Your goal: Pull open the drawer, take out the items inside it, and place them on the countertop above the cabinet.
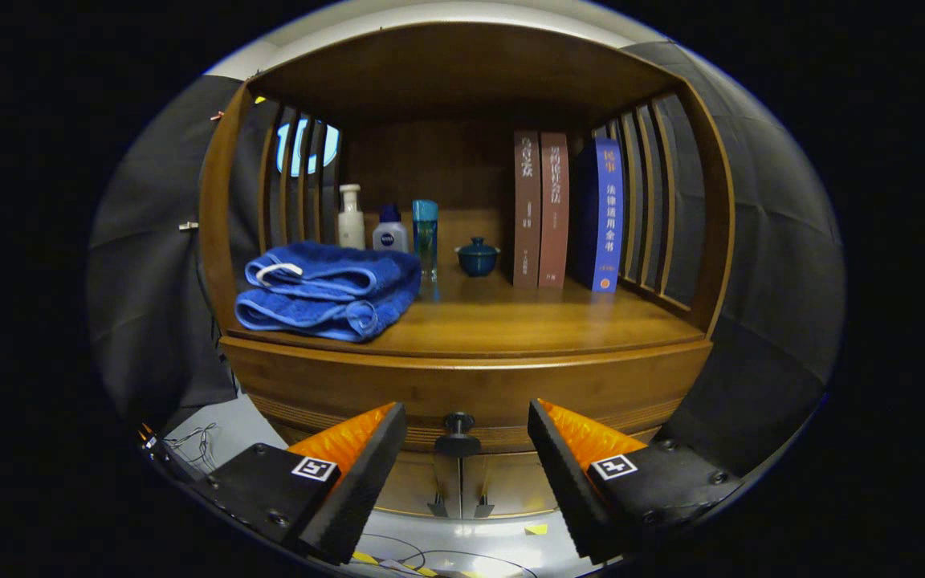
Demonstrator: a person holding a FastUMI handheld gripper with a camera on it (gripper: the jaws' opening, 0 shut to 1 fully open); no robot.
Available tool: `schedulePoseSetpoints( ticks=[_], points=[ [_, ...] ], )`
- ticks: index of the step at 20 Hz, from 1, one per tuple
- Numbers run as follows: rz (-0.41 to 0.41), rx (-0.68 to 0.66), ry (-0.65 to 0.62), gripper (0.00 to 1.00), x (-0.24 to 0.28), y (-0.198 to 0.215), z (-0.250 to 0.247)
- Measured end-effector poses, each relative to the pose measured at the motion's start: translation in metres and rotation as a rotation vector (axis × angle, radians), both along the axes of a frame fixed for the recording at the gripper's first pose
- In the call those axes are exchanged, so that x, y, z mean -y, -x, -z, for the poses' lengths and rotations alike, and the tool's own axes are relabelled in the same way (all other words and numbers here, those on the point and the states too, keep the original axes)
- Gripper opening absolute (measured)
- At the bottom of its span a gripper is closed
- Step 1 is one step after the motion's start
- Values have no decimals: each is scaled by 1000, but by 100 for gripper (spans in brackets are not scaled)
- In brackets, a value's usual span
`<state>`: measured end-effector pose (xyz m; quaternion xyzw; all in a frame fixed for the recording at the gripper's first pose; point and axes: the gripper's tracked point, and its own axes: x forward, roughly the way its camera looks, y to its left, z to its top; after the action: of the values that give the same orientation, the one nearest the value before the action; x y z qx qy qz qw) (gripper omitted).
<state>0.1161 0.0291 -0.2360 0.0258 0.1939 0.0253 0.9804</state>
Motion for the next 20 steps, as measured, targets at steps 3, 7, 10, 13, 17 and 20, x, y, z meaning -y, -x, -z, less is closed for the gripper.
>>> schedulePoseSetpoints(
  ticks=[3, 7, 10, 13, 17, 20],
  points=[
    [4, -28, 2, 99, -2, -11, 20],
    [-4, -71, 19, 96, -6, -21, 43],
    [-6, -92, 25, 91, -7, -25, 53],
    [-9, -106, 14, 69, -10, -29, 59],
    [-21, -116, 36, 43, -13, -26, 58],
    [-19, -125, 38, 33, -13, -27, 60]
  ],
)
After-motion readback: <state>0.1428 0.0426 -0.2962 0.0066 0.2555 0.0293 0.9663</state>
